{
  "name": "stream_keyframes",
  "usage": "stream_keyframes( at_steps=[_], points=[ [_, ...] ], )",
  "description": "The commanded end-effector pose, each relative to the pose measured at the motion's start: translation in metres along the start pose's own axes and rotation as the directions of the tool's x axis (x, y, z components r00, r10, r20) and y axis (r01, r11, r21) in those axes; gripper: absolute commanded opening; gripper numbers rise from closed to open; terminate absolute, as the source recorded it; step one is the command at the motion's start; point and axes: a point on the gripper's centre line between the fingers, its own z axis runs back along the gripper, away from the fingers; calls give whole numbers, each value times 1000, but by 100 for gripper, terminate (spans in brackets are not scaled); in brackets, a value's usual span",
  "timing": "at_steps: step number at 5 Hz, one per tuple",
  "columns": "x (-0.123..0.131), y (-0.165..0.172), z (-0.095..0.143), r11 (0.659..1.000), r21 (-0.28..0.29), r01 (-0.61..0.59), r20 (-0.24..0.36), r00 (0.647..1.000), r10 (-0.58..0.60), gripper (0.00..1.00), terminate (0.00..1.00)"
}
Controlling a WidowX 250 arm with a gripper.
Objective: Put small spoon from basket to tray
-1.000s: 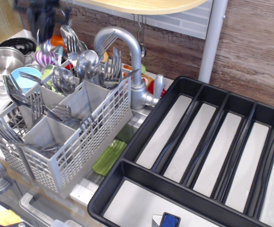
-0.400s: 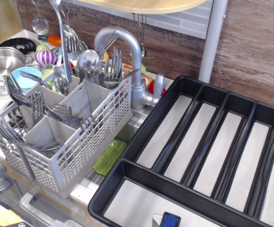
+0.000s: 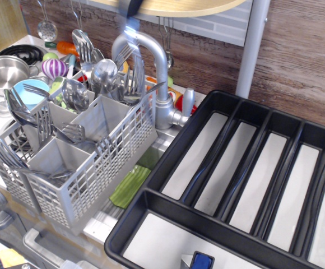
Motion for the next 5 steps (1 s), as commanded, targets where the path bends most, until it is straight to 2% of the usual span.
stream_keyframes(
  at_steps=[1,2,4,5],
  points=[
    [-19,-2,10,985,-104,-136,103,984,147,0,0],
    [-14,-16,-4,988,-102,-113,126,984,126,0,0],
    [17,-26,-43,978,-200,-63,158,983,96,0,0],
    [29,-32,-71,985,-140,-100,140,983,119,0,0]
  ],
)
